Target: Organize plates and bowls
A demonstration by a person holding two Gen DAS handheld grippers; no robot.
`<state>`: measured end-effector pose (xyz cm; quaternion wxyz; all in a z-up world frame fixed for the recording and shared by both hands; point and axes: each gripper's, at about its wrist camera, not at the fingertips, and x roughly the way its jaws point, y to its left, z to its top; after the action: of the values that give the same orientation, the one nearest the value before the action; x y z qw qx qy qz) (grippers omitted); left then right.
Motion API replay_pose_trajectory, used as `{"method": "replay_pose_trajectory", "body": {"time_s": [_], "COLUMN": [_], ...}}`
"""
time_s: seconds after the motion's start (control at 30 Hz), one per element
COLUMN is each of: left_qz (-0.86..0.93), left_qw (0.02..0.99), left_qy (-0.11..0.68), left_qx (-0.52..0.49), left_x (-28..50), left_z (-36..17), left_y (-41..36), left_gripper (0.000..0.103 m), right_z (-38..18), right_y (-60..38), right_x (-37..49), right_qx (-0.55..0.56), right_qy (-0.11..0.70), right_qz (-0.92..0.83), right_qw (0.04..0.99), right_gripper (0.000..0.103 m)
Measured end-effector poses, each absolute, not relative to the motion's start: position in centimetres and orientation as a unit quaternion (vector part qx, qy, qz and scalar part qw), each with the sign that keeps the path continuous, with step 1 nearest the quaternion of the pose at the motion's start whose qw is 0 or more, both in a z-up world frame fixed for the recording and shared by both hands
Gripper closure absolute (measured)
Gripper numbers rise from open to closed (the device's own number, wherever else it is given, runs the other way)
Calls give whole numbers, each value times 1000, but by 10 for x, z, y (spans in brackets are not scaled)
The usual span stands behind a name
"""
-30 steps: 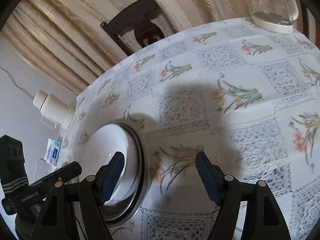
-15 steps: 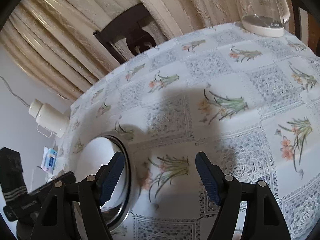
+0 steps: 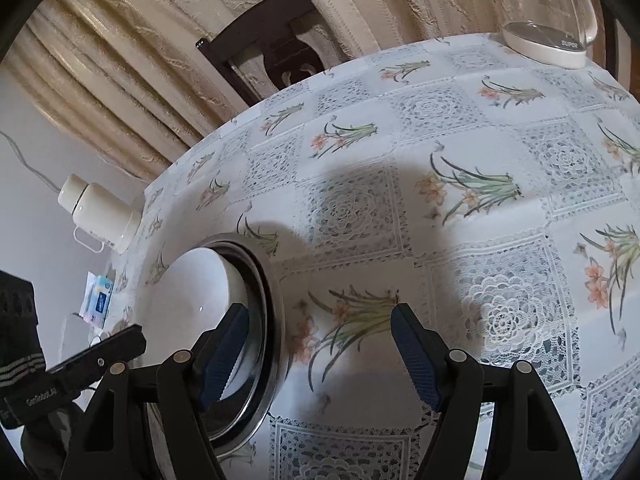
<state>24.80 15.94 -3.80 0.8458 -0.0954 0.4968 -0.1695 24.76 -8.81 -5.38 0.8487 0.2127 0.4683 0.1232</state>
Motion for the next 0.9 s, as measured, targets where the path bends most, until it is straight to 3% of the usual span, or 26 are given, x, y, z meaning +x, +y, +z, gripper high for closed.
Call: {"method": "replay_pose_trajectory", "body": {"time_s": [0.53,0.8,0.9], "left_qz": [-160,-152,-143], "left_qw": [857,866,873], "left_qy": [481,468,459], "left_qx": [-90,-94,-84], "left_x": [241,241,240], "left_z": [-34,-39,-42], "left_y": [163,160,155], "left_gripper": [53,45,36], "right_z": [-47,-58,-59], "right_y": [-83,-74,-71], "right_x": [241,239,238], "right_qx": [267,256,245], "right_qy": [447,453,449], "right_qz": [184,183,181], "right_qw": [834,834,840], "right_gripper": [26,26,26]}}
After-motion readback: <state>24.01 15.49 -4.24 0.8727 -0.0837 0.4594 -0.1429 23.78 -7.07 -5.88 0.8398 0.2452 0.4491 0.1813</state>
